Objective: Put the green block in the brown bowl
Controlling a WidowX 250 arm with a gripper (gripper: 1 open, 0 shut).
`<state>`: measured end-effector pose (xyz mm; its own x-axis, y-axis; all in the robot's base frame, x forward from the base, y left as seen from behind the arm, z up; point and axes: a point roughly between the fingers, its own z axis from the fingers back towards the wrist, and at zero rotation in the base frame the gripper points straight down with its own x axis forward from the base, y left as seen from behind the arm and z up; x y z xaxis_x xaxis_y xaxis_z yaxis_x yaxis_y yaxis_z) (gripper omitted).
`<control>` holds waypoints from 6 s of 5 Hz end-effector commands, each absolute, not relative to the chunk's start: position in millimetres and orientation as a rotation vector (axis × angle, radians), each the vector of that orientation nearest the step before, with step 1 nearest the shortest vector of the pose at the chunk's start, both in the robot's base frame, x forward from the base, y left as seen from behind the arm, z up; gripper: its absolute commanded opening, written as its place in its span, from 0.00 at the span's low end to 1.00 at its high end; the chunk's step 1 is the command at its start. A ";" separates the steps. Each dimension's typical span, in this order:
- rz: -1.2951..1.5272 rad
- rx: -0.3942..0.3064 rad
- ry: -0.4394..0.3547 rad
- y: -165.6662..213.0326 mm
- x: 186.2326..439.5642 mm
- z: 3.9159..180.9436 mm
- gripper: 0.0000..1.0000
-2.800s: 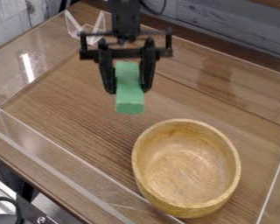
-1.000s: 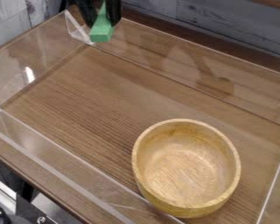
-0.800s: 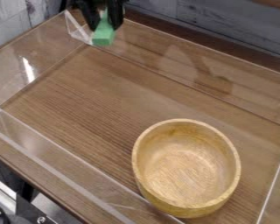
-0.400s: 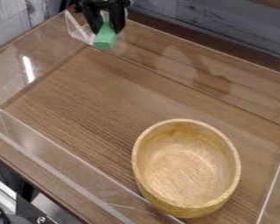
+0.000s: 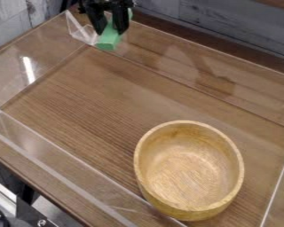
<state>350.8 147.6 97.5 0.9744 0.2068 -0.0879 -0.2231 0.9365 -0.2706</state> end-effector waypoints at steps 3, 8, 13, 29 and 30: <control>0.137 -0.278 -0.034 145.6 361.3 113.8 0.00; -0.138 -0.325 -0.023 82.9 329.6 130.8 0.00; -0.391 -0.308 -0.012 13.2 288.3 126.7 0.00; -0.336 -0.194 -0.142 -76.4 208.7 117.7 0.00; -0.331 -0.194 -0.143 -75.2 210.9 113.8 0.00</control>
<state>206.1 -75.1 106.7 0.9415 -0.3070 0.1394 0.3281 0.9294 -0.1691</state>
